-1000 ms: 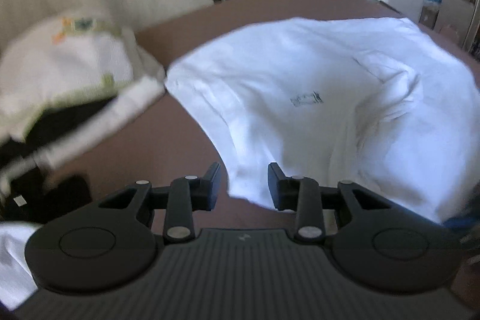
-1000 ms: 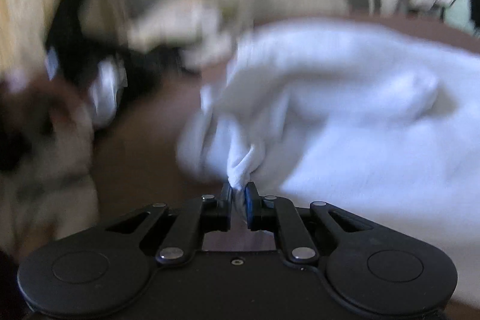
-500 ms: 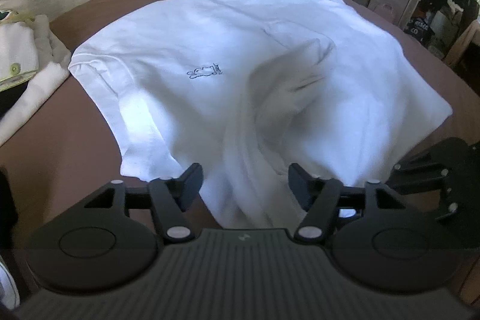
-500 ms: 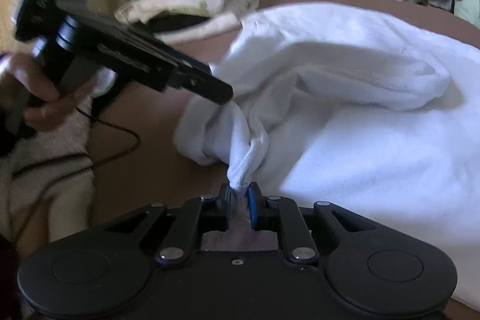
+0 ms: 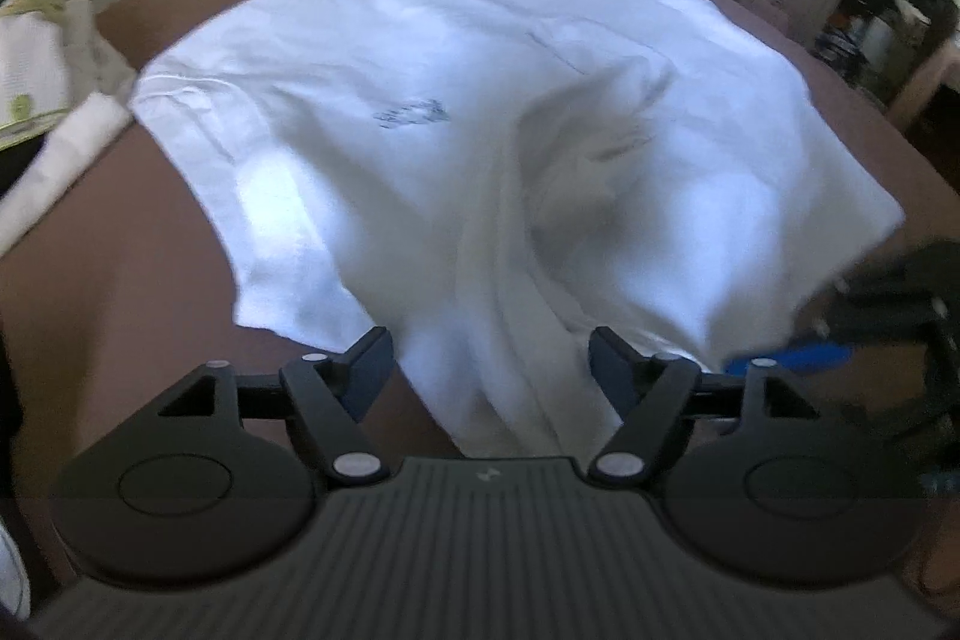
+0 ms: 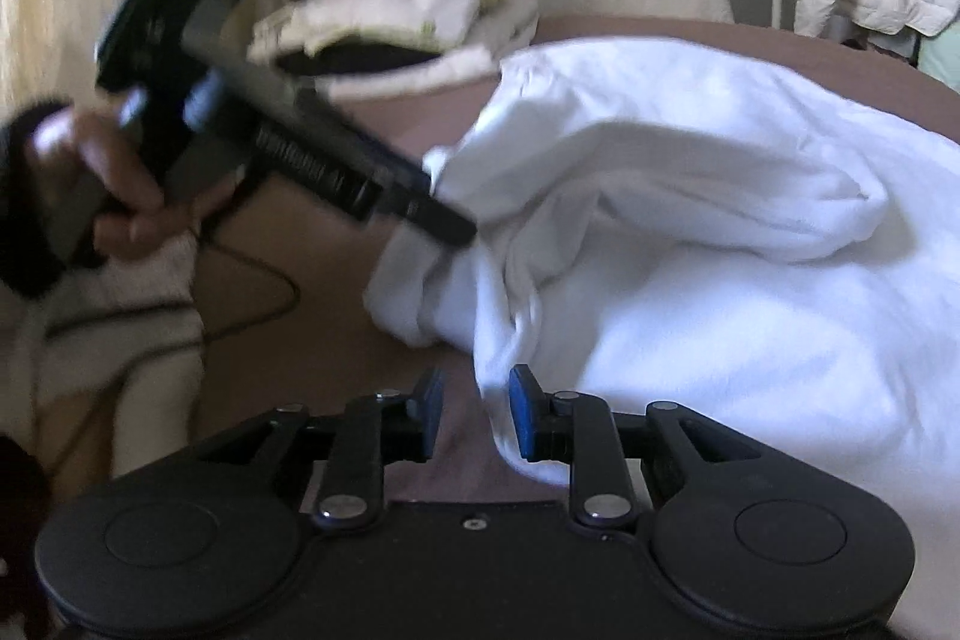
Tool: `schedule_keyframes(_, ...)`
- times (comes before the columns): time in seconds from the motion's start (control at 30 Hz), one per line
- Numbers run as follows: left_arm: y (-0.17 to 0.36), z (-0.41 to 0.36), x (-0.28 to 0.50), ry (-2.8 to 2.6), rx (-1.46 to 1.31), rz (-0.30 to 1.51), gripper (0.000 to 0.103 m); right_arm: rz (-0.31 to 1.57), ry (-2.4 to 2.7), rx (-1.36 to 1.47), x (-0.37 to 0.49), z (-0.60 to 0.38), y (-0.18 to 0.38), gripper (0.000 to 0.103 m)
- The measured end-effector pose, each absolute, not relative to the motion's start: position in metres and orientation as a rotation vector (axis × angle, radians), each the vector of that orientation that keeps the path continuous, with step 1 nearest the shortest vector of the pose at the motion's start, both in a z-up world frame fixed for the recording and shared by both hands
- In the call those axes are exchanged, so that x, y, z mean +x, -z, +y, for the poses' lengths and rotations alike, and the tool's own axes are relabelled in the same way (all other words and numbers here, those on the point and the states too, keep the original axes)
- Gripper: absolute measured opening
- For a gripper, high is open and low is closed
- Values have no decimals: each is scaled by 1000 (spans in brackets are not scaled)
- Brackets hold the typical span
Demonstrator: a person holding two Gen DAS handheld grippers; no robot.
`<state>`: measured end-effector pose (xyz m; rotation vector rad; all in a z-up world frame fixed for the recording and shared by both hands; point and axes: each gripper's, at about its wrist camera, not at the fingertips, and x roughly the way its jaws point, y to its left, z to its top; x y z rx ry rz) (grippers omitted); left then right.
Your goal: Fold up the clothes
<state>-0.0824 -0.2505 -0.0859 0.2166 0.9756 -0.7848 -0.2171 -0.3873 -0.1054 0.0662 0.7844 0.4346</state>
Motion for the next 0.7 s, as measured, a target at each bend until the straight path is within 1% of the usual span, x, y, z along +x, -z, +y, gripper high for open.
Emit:
schedule_keyframes(0.07, 90, -255, -86, 813, 230, 998, 80, 760, -426, 112, -215, -390, 105, 34)
schedule_keyframes(0.17, 105, -267, -91, 810, 273, 1035, 80, 767, -375, 147, -205, -389, 117, 39)
schedule_keyframes(0.2, 111, -270, -92, 796, 290, 1039, 73, 789, -353, 157, -200, -388, 125, 39)
schedule_keyframes(0.23, 113, -273, -93, 777, 313, 1021, 58, 822, -331, 173, -194, -388, 134, 33)
schedule_keyframes(0.27, 115, -275, -95, 759, 337, 1002, 31, 843, -324, 189, -189, -387, 141, 20)
schedule_keyframes(0.3, 110, -277, -99, 750, 360, 967, 27, 826, -329, 190, -188, -386, 141, 11)
schedule_keyframes(0.33, 103, -278, -103, 742, 367, 924, 25, 783, -331, 174, -191, -385, 136, 10)
schedule_keyframes(0.4, 85, -275, -111, 721, 372, 794, 25, 661, -312, 170, -200, -388, 117, 9)
schedule_keyframes(0.47, 67, -272, -117, 696, 375, 666, 27, 577, -260, 223, -206, -399, 101, 9)
schedule_keyframes(0.53, 58, -272, -119, 626, 423, 586, 32, 545, -170, 221, -206, -410, 98, 9)
schedule_keyframes(0.57, 62, -271, -116, 597, 435, 585, 42, 553, -136, 221, -204, -415, 101, 8)
schedule_keyframes(0.6, 65, -271, -113, 574, 440, 591, 45, 582, -114, 241, -200, -421, 109, 8)
schedule_keyframes(0.7, 82, -261, -93, 585, 309, 755, 46, 653, -52, 295, -191, -428, 127, 8)
